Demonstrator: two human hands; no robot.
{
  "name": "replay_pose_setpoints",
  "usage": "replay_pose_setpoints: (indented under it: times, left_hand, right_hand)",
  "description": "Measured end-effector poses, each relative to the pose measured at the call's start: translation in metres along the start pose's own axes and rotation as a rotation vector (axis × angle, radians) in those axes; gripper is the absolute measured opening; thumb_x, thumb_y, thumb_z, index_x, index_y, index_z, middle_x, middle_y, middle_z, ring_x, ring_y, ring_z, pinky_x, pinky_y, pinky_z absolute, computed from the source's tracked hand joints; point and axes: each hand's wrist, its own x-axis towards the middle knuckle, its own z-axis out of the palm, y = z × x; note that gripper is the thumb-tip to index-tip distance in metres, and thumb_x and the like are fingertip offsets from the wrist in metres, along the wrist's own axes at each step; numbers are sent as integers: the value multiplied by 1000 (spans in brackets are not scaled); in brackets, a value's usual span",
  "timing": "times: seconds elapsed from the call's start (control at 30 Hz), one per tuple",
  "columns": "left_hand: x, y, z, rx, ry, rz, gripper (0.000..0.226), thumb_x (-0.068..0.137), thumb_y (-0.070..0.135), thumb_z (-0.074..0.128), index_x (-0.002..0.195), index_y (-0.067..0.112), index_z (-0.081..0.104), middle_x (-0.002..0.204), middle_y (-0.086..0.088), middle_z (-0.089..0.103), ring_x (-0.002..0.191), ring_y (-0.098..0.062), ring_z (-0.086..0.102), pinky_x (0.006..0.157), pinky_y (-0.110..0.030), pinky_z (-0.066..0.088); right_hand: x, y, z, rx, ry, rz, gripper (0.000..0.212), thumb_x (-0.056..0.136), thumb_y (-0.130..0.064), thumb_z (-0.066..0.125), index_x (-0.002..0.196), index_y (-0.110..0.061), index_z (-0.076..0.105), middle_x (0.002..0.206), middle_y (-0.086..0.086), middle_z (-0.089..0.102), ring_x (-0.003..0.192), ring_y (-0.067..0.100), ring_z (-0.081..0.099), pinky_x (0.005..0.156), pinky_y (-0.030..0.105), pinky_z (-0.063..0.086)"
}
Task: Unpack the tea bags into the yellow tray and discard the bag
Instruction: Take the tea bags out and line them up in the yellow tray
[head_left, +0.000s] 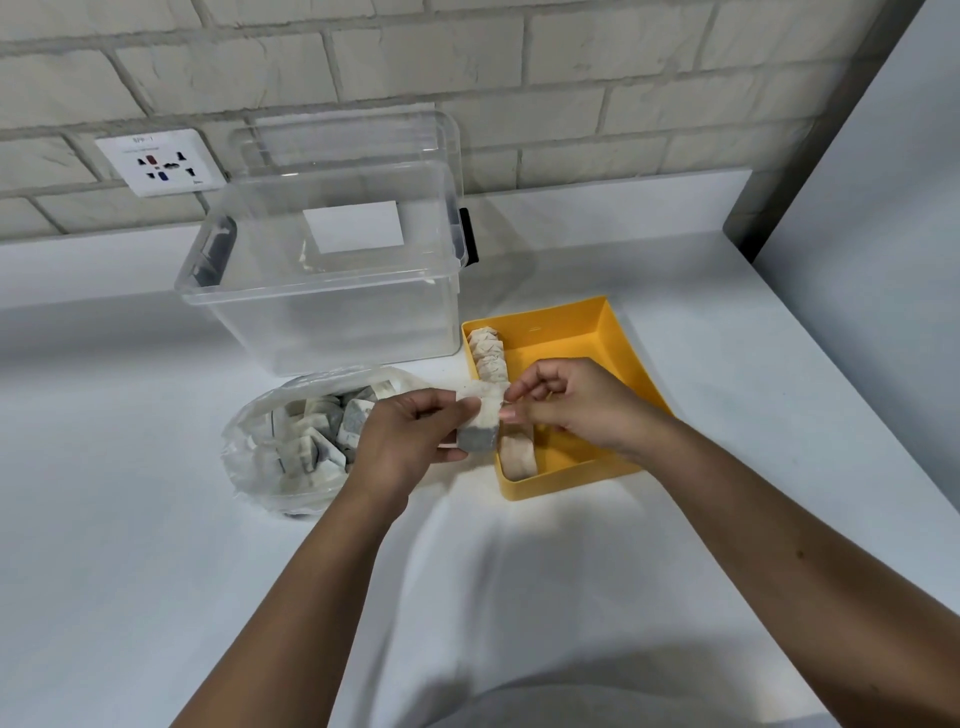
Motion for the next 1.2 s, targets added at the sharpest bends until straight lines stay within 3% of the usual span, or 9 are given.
replay_pose_setpoints:
  times: [0.17,0.27,0.5,0.7,0.87,0.97,1.1,1.2]
  left_hand:
    - [-2,11,10,-2,-80,31,15,84,12,77,90,0,70,76,-8,73,67,-15,71,65,-27,61]
    - [-3,9,10,-5,-78,20,16,83,14,78,90,1,71,78,-8,75,67,-14,71,63,-25,61]
    - [-1,3,3,-5,-18,28,18,85,13,75,97,0,74,87,-13,75,71,-16,70,65,-25,62]
    - [1,4,1,3,5,17,13,92,10,68,97,0,74,88,-12,73,78,-20,71,68,-26,62]
    - [1,2,-1,17,14,22,15,93,11,67,95,-2,73,87,-12,71,78,-21,70,71,-29,63]
    - [1,1,0,24,13,25,13,92,11,68,92,-1,74,85,-10,72,79,-20,70,72,-30,62]
    - [1,0,0,24,9,24,10,91,13,70,88,5,76,84,-8,74,78,-18,71,75,-32,62]
    - [2,3,1,14,-7,31,11,90,14,70,90,6,77,86,-8,75,78,-18,71,76,-33,62]
  right_hand:
    - [-4,-4,2,74,72,-40,16,74,-25,83,74,-18,69,63,-8,62,55,8,50,57,20,43]
    - [-9,-3,-3,53,101,-34,16,74,-24,83,73,-17,68,59,-9,63,51,8,51,57,20,44]
    - [-16,3,-24,-142,-41,61,17,77,-23,82,82,-12,70,65,-7,66,52,9,50,59,21,45]
    - [-8,12,-12,-273,-131,114,17,75,-23,83,81,-12,72,57,-10,64,54,11,52,60,23,46]
    - [2,16,2,-360,-75,109,16,77,-27,81,75,-21,66,68,-6,66,58,8,55,61,24,46]
    - [3,14,6,-426,-76,104,19,75,-31,83,75,-24,65,71,-8,65,70,11,60,68,26,49]
    - [0,11,1,-478,-32,93,27,70,-38,85,85,-24,68,74,-10,65,77,11,62,68,23,45]
    - [-3,0,-8,-369,49,26,33,69,-38,85,95,-23,70,81,-7,69,79,10,63,68,20,45]
